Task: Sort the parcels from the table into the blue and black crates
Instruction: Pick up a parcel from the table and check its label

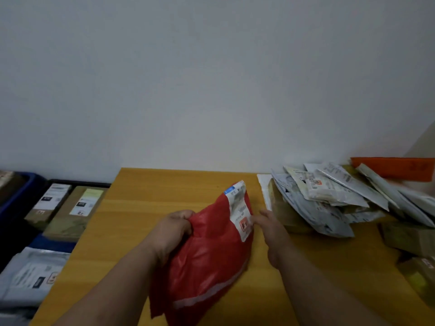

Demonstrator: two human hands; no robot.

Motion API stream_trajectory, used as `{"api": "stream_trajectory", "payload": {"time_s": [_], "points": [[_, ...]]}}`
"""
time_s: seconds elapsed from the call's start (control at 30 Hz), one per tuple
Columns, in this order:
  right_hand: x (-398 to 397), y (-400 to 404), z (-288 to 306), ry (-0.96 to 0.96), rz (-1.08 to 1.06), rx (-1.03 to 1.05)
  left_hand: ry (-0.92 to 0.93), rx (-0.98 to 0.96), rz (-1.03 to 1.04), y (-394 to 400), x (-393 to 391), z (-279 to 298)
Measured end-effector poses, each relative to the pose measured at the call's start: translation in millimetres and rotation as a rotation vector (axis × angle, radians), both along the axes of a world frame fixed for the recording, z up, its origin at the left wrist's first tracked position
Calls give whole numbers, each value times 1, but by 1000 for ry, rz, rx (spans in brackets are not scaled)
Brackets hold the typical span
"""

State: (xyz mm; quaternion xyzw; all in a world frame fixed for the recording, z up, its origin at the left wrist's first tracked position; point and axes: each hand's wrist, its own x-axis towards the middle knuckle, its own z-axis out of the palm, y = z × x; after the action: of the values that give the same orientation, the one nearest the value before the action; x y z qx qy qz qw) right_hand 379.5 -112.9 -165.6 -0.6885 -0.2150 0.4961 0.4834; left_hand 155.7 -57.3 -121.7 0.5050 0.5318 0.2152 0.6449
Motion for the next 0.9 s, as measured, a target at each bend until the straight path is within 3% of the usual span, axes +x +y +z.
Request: {"api": "stream_trajectory", "payload": {"time_s": [0.13,0.33,0.57,0.8,0.9], "points": [[7,9,9,215,226,17,-71,-33,60,-2,7,11],[21,8,0,340,205,-8,188,119,296,-2,-4,-12],[23,18,-1,303,170,2,299,97,500,-11,-3,-34],[20,21,-8,275,150,-24,325,28,460,-20,-16,-43],[8,22,-7,259,153,-36,525,152,323,-23,-27,-40]]}}
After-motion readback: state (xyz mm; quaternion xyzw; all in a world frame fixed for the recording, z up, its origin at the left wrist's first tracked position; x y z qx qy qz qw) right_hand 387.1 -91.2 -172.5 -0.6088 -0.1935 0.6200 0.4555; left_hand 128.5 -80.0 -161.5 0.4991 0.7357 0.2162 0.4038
